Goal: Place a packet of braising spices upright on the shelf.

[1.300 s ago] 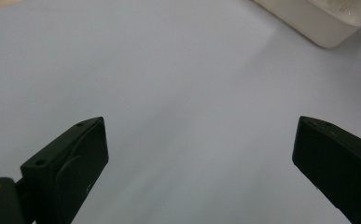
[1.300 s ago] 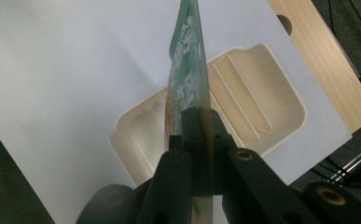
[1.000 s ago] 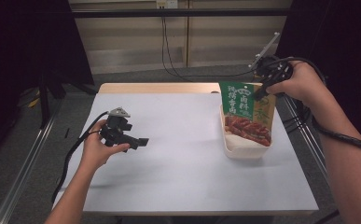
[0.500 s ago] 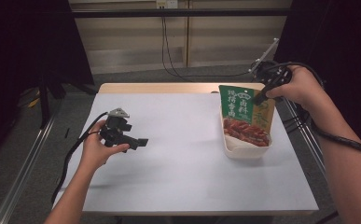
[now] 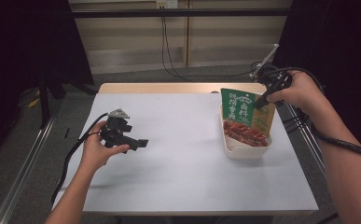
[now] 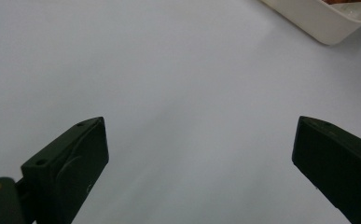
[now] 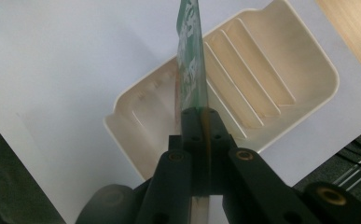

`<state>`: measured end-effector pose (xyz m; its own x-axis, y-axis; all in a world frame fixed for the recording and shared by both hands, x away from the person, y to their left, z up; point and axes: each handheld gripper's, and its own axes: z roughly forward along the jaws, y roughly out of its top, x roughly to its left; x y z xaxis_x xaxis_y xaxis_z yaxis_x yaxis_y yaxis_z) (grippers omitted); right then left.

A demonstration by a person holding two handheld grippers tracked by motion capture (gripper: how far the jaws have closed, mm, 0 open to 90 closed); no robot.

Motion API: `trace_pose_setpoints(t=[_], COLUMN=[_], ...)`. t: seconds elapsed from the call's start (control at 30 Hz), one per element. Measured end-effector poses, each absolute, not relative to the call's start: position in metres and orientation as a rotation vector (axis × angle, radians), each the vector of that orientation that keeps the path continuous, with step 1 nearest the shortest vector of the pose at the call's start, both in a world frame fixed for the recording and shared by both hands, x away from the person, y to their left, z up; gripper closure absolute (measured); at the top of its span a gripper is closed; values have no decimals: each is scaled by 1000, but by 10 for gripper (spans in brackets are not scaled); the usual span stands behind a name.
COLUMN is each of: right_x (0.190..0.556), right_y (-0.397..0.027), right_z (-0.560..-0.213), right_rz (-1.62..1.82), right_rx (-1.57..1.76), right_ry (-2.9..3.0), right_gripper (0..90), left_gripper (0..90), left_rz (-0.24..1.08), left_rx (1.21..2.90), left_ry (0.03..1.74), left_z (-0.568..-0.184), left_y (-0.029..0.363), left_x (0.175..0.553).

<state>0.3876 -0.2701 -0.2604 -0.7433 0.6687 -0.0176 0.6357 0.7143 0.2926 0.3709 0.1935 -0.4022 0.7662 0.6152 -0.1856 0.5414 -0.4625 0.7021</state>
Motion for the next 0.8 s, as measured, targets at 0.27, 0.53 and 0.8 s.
trace_pose_setpoints(t=[0.27,0.53,0.8], right_x=[386,385,386], right_y=[-275,-278,-274], right_z=[-263,-263,-256], right_rz=[405,409,447], right_rx=[1094,1131,1188], right_ry=[2795,2776,2765], right_gripper=[881,795,549], left_gripper=[38,40,40], left_rz=[127,119,110], left_rx=[2173,2176,2181], left_ry=[868,864,862], left_z=[-403,-404,-403], left_y=[192,191,193], left_x=[370,370,370])
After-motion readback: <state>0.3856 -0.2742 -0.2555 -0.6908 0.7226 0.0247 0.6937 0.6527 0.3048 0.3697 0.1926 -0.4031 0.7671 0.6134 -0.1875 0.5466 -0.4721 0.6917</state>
